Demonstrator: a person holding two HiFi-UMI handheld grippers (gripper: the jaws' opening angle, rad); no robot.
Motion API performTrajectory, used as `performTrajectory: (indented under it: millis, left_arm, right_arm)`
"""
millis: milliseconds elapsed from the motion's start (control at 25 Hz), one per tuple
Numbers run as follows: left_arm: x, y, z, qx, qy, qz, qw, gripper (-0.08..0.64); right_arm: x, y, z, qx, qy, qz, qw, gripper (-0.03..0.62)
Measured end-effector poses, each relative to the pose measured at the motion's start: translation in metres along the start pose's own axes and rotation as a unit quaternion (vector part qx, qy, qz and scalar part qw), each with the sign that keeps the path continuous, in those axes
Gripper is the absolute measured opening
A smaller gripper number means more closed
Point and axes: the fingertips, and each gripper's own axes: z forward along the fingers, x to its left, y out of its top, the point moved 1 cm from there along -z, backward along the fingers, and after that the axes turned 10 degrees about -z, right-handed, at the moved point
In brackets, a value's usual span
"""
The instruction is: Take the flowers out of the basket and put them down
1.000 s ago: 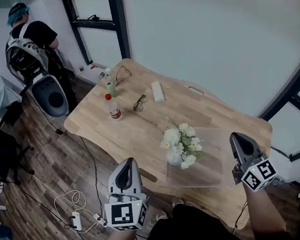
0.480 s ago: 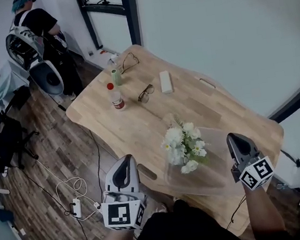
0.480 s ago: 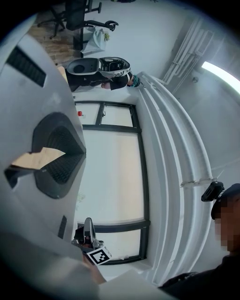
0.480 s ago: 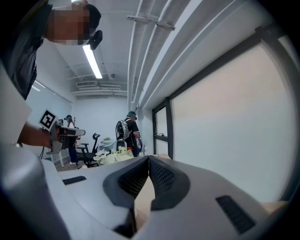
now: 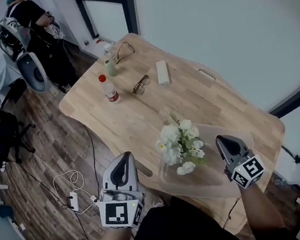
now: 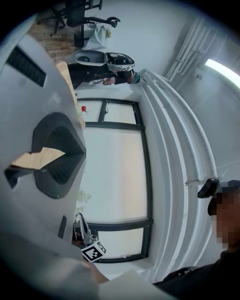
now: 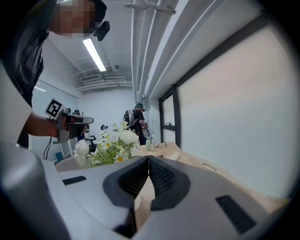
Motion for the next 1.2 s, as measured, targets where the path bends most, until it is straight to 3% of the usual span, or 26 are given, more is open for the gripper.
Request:
performTrajectory:
  millis: [280, 840, 1200]
  left_arm:
    - [0.005, -0.007, 0.001, 0.01, 0.012, -0.002, 0.9999, 0.005]
    - [0.019, -0.018, 0.003, 0.027, 0.037, -0.007, 0.9989, 0.005]
    - [0.031, -0.021, -0.001, 0.037, 0.049, -0.008, 0.9981, 0.005]
  right_arm:
    - [0.009, -0.019, 0.014, 0.026, 0.037, -0.018, 0.999, 0.021]
    - [0.045, -0.052, 0.032, 0.016, 0.146, -0.021, 0.989, 0.023]
    - [0.059, -0.06, 0.044, 0.022, 0.175, -0.013, 0.984, 0.039]
